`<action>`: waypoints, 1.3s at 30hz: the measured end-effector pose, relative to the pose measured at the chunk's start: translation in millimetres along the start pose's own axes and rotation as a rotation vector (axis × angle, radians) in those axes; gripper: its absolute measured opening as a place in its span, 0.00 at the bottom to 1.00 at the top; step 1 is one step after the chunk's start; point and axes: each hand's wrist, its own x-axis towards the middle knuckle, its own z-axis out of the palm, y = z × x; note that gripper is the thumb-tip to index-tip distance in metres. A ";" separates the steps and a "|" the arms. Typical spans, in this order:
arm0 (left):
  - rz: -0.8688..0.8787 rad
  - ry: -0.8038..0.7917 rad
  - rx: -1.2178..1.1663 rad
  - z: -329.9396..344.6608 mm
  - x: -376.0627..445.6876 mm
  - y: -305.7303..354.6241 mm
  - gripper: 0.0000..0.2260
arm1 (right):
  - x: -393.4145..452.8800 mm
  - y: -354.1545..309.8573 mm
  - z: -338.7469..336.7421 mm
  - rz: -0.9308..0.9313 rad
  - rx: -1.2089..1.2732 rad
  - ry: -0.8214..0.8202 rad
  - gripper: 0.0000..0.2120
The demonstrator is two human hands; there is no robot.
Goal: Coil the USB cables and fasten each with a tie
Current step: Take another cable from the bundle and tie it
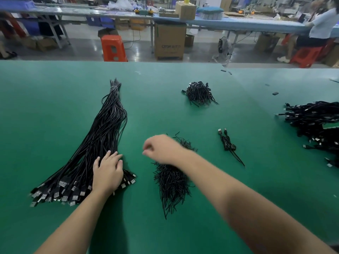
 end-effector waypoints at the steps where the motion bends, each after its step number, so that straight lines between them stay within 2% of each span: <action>1: -0.004 -0.005 -0.043 -1.2 1.5 -1.4 0.16 | 3.0 -14.2 15.9 -0.016 -0.009 -0.057 0.12; 4: 0.005 -0.017 -0.090 -3.4 3.1 -3.9 0.17 | 11.9 -36.3 60.2 0.058 -0.075 -0.144 0.13; 8: 0.019 -0.009 -0.104 -3.2 1.1 -3.4 0.20 | 16.4 -41.4 88.8 0.188 -0.062 -0.146 0.02; 11: 0.037 -0.004 -0.112 -2.7 0.1 -5.2 0.23 | 15.3 -40.1 92.3 0.235 -0.059 -0.119 0.05; 14: 0.059 -0.012 -0.087 -2.8 -0.9 -4.6 0.24 | 13.0 -38.2 88.9 0.228 -0.060 -0.083 0.03; 18: 0.075 -0.005 0.016 -3.8 -2.4 -1.4 0.22 | 3.8 -38.5 84.9 0.141 -0.130 -0.080 0.04; 22: 0.087 -0.002 0.112 -3.8 -5.5 0.6 0.24 | -14.5 -42.2 77.9 -0.018 -0.288 -0.040 0.06; 26: 0.083 0.002 0.127 -4.2 -6.7 1.1 0.27 | -36.7 -46.9 66.0 -0.207 -0.423 -0.069 0.07; 30: 0.053 -0.022 0.012 -4.9 -2.1 -2.3 0.25 | -57.5 -48.1 41.6 -0.284 -0.387 -0.021 0.08; 33: 0.003 -0.104 -0.133 -10.2 2.9 0.3 0.22 | -69.2 -45.6 20.9 -0.312 -0.355 -0.024 0.11; 35: 0.006 -0.116 -0.130 -13.7 0.3 5.4 0.22 | -75.4 -43.3 12.7 -0.318 -0.358 -0.022 0.12; 37: 0.105 -0.040 -0.022 -17.2 -7.3 12.7 0.23 | -79.4 -40.1 5.6 -0.310 -0.367 0.013 0.12; 39: 0.313 0.063 0.081 -22.4 -16.1 24.9 0.23 | -80.2 -36.9 -2.3 -0.277 -0.350 0.075 0.12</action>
